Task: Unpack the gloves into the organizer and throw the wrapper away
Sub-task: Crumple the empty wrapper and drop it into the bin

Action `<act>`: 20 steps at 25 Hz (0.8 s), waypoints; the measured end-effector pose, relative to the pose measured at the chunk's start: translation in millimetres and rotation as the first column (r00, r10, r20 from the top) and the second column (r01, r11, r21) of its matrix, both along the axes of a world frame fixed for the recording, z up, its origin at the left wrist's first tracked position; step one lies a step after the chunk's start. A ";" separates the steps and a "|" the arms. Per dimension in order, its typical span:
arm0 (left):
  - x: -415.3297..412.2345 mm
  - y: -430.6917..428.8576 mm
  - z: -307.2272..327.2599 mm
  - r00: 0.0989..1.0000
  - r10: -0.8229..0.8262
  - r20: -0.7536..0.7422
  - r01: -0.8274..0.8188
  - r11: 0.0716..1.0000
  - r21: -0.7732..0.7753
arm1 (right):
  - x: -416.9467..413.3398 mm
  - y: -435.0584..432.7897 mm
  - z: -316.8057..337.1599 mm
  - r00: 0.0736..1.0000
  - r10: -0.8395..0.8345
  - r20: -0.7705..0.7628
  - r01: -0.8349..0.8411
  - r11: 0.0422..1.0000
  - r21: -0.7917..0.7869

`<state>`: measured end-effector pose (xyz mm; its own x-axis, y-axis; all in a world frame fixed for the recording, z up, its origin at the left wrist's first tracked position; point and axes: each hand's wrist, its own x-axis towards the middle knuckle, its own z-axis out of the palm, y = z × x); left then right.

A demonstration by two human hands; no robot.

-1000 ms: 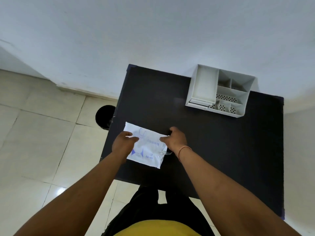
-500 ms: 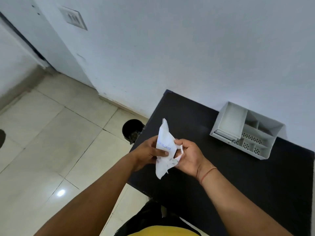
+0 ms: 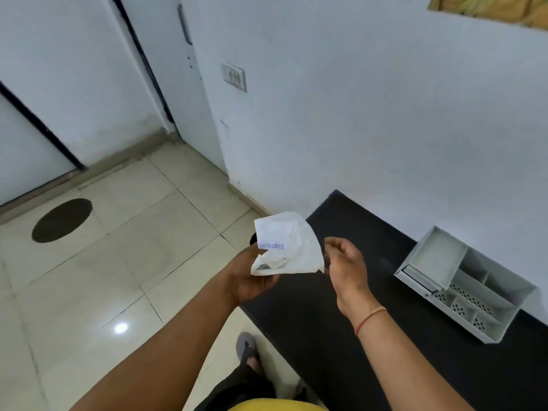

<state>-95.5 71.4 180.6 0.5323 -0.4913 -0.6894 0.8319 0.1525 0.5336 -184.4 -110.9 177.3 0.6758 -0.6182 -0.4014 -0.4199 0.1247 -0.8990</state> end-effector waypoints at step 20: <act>254.2 210.9 44.4 0.774 -0.341 0.534 0.277 0.940 0.199 | 266.9 202.0 32.2 0.979 -0.095 0.180 -0.034 0.793 0.608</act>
<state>158.8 282.3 225.1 0.6685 -0.6394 -0.3798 0.3816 -0.1434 0.9131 82.5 91.1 209.5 0.7635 -0.3136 -0.5645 -0.2349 0.6795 -0.6951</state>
